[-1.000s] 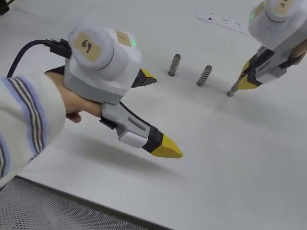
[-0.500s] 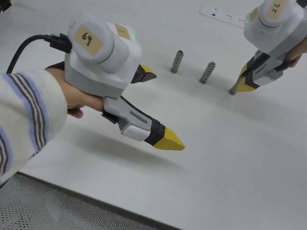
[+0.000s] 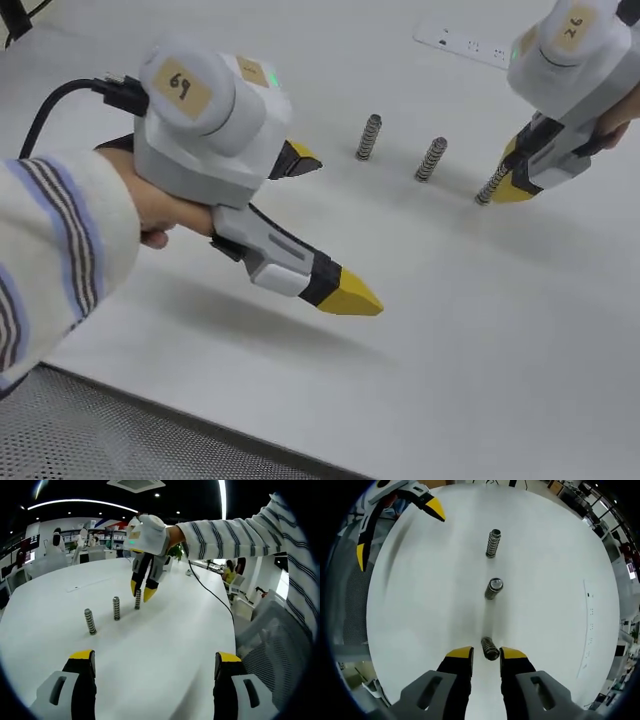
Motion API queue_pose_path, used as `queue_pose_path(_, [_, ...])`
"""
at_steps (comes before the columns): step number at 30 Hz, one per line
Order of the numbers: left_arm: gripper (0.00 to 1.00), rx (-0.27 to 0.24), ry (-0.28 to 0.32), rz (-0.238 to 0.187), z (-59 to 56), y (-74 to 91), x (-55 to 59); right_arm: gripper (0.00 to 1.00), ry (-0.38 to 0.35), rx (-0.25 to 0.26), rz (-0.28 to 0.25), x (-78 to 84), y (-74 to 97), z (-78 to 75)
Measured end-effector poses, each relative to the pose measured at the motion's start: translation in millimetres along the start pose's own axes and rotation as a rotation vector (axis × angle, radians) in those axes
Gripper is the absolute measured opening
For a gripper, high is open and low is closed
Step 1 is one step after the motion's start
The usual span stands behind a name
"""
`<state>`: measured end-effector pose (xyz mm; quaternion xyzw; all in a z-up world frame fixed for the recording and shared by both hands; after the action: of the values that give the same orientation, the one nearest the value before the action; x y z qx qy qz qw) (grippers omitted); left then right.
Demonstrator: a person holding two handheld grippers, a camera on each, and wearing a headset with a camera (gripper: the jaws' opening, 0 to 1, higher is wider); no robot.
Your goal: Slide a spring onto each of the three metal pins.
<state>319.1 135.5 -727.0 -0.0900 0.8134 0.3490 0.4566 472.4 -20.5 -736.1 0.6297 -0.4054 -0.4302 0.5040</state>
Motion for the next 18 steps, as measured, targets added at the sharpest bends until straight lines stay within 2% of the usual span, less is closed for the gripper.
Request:
queue_pose_path(9, [0.94, -0.011, 0.009, -0.001, 0.8, 9.1, -2.1, 0.22, -0.073, 0.051, -0.047, 7.7, 17.2, -1.5])
queue_pose_path(12, [0.96, -0.028, 0.024, 0.000, 2.5, 13.2, -1.8, 0.24, -0.121, 0.052, -0.096, 11.0, 24.7, 1.7])
queue_pose_path(14, [0.97, -0.043, 0.061, -0.026, 5.4, 16.3, -4.1, 0.26, -0.157, 0.065, -0.138, 11.2, 30.5, 4.6])
queue_pose_path(18, [0.97, -0.051, 0.071, -0.039, 7.4, 22.2, -4.8, 0.31, -0.203, 0.081, -0.192, 11.1, 41.0, 14.5])
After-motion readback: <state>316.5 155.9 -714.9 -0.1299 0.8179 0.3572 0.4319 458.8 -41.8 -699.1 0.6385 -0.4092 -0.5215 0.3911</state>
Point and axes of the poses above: the centre of the closed fingertips' face, and the gripper's own axes: y roughly backward along the fingers, z roughly to its left, x roughly out of its underside, the point moved 5 cm from there along y, roughly backward along the fingers, and after that the axes turned 13 degrees about y, right-handed, at the moved point
